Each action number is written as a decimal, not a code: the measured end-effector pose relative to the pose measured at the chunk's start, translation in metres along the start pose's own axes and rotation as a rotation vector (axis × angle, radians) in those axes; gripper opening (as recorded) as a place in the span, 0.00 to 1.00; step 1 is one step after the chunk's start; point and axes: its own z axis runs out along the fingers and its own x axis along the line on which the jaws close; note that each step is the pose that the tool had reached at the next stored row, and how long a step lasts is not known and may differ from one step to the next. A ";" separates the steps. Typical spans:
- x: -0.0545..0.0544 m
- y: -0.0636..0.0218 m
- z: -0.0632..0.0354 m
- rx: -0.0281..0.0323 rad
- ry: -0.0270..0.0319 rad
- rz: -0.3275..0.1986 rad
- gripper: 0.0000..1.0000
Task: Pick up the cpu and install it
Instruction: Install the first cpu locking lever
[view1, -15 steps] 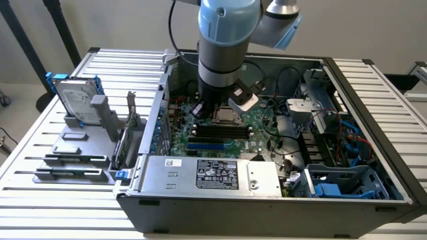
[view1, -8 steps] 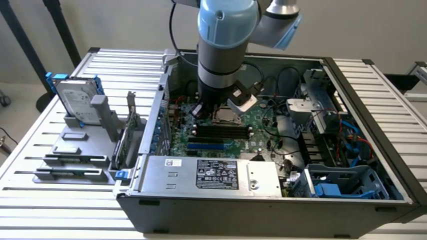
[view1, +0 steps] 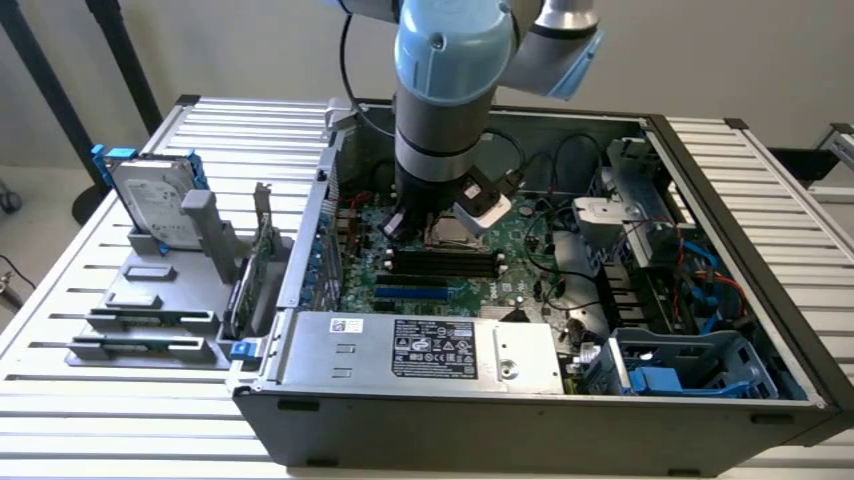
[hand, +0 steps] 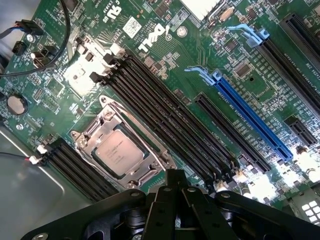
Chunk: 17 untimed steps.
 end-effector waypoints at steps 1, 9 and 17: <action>0.000 0.0001 0.0009 0.0003 0.0000 0.000 0.11; -0.003 0.0008 0.0081 0.0052 0.0034 -0.004 0.11; -0.005 0.0007 0.0142 0.0120 0.0093 -0.005 0.11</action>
